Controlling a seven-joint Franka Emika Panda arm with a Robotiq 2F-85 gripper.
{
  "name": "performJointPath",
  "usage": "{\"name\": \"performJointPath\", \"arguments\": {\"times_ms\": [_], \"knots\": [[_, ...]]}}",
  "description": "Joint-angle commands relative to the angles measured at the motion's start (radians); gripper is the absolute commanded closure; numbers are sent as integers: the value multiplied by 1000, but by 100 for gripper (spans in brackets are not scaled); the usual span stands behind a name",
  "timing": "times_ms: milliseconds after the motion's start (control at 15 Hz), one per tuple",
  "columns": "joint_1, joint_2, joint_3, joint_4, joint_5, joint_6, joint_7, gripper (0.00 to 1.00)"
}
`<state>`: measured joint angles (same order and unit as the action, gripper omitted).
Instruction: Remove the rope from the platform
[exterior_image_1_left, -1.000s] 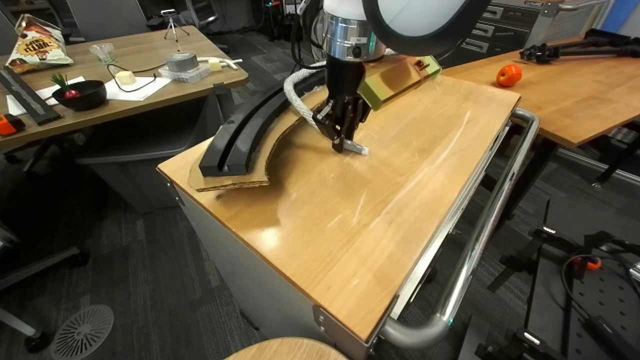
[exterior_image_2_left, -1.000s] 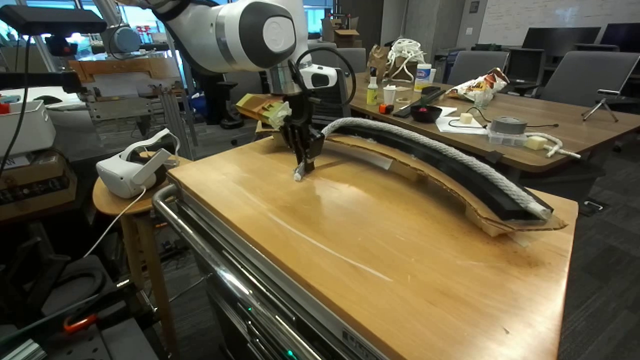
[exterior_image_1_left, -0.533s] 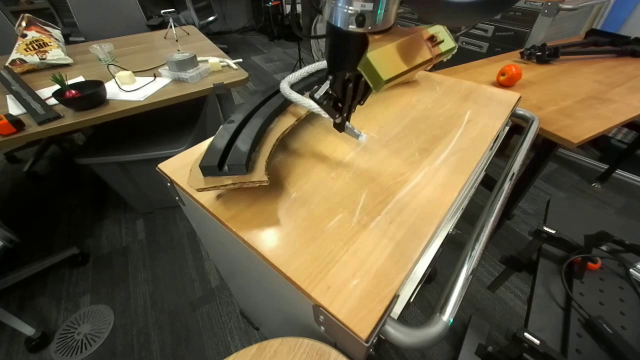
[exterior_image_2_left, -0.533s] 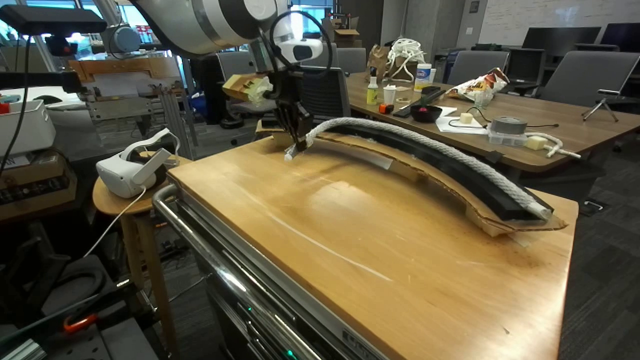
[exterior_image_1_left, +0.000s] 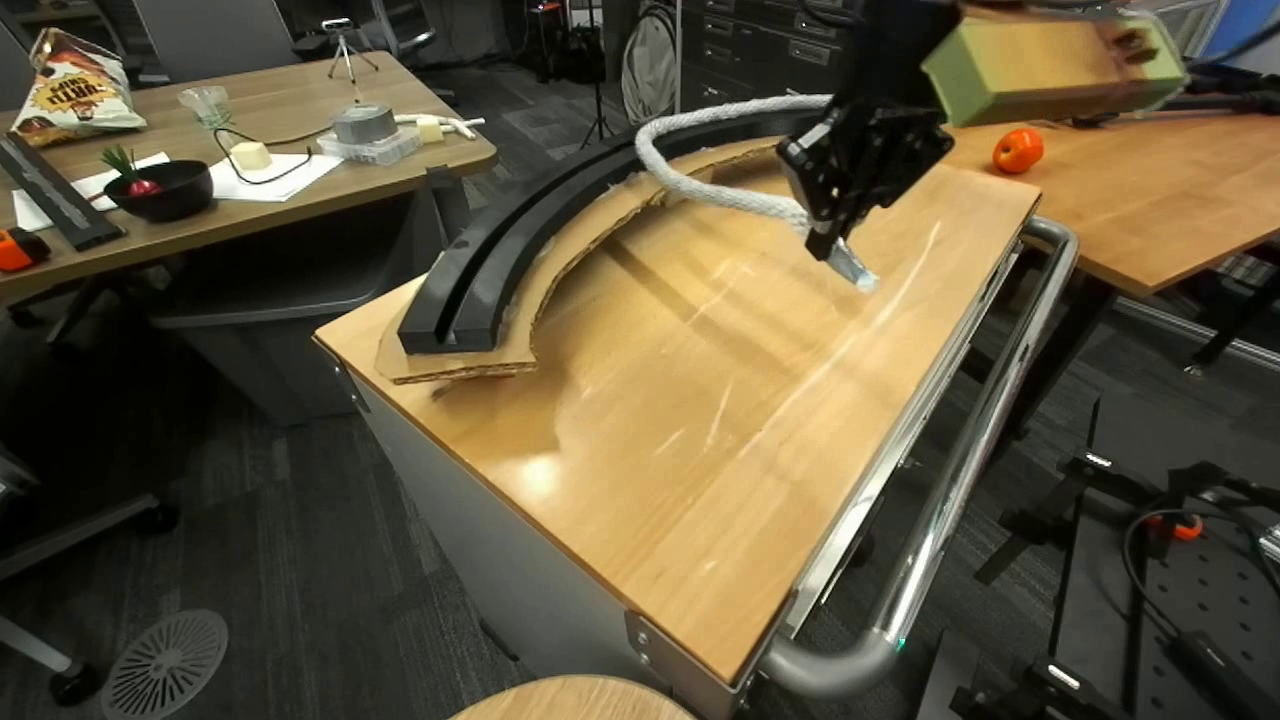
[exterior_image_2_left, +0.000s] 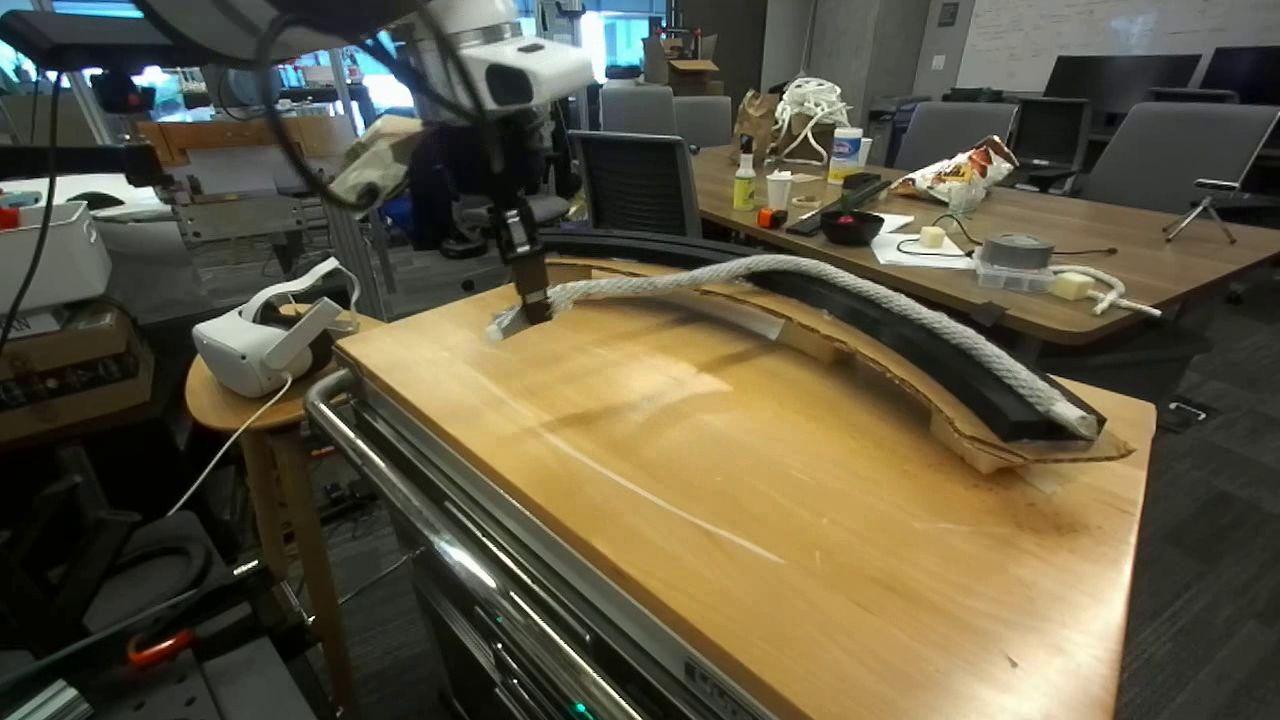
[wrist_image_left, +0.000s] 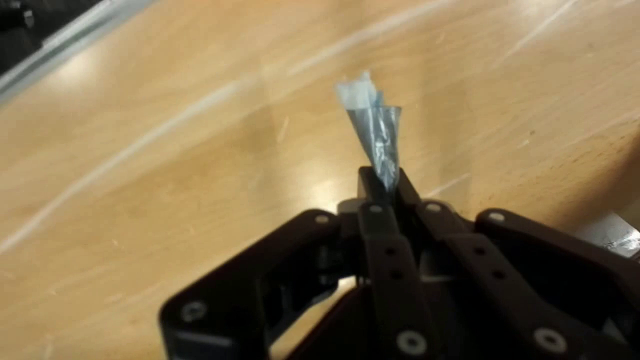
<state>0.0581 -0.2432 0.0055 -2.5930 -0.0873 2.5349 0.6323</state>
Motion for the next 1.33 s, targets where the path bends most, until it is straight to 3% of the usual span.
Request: {"name": "performJointPath", "arguments": {"times_ms": [0, 67, 133, 467, 667, 800, 933, 1000, 1133, 1267], "knots": [[-6, -243, 28, -246, 184, 86, 15, 98], [5, -292, 42, -300, 237, 119, 22, 98], [11, -223, 58, -167, 279, 79, 32, 98], [29, -235, 190, -173, 401, 309, 144, 98], [29, -187, 256, -171, 397, 401, 194, 98], [-10, -126, 297, -170, 362, 432, 238, 98], [0, -49, 292, -135, 366, 415, 245, 98], [-19, -18, 299, -118, 344, 400, 257, 68], [-64, 14, 303, -79, 266, 319, 272, 62], [-124, 41, 304, -22, 136, 190, 324, 46]]}}
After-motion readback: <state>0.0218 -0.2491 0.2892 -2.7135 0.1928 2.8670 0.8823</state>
